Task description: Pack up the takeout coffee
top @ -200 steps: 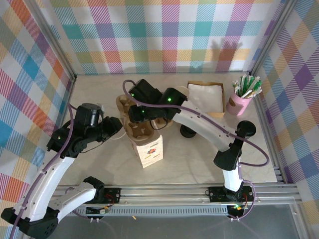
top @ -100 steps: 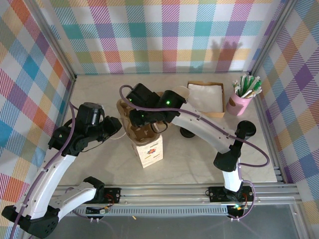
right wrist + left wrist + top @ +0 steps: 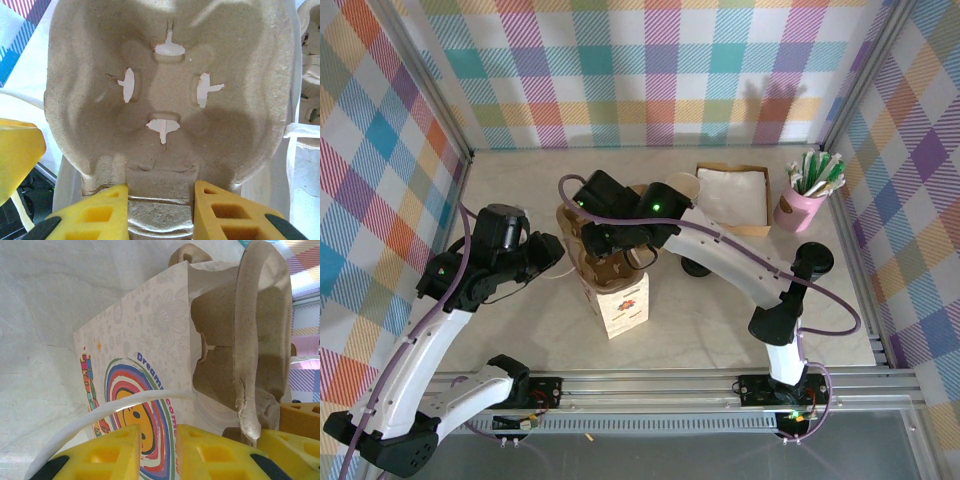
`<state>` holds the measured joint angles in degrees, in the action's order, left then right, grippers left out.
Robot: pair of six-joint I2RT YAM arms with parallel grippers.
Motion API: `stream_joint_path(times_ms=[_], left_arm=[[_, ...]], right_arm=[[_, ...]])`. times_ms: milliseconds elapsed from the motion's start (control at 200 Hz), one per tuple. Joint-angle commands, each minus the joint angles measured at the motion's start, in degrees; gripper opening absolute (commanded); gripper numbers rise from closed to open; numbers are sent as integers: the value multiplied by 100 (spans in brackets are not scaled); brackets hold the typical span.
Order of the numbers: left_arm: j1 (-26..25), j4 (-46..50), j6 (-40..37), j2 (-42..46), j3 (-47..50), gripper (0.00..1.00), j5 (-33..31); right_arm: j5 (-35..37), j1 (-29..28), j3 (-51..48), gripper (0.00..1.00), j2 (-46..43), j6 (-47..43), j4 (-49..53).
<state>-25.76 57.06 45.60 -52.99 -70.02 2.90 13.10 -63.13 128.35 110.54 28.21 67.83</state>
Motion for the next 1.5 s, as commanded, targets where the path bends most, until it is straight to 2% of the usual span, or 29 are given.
stream_joint_path(times_ms=[0, 1070, 1495], left_arm=[[-27, 139, -114, 4, -166, 25, -35], [-25, 222, -192, -48, -232, 26, -242], [-26, 131, -139, -142, -244, 26, -235]], right_arm=[[129, -50, 207, 30, 72, -121, 133], [166, -76, 198, 30, 311, -307, 431], [215, -85, -91, 30, 336, -344, 475]])
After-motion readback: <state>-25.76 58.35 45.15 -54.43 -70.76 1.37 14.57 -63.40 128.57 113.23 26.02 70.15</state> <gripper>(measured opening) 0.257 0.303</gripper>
